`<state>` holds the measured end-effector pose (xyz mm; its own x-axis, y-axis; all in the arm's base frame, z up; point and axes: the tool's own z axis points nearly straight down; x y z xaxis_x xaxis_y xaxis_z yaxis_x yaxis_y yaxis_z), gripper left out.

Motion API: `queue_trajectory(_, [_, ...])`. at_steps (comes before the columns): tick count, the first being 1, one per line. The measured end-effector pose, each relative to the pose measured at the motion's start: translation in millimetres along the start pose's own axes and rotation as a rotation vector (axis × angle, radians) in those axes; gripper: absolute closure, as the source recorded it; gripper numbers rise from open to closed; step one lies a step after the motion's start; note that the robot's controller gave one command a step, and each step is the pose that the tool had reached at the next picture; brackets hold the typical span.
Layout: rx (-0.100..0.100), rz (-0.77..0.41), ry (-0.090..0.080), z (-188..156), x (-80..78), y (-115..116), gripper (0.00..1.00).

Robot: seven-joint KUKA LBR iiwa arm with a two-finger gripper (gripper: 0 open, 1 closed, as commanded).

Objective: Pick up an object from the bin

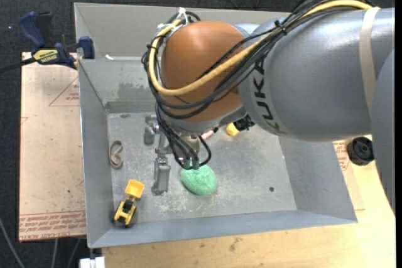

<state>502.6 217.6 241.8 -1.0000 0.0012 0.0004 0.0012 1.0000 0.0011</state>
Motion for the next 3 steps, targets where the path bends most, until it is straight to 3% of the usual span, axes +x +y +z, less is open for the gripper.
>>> queue_trajectory(1, [0.0, 0.0, 0.0, 0.0, 0.0, 0.0, 0.0])
queue_trajectory(2, [-0.001, -0.106, -0.008, 20.2, 1.4, 5.9, 0.0])
queue_trajectory(3, [0.0, -0.432, -0.002, 65.3, 11.3, 17.4, 0.0])
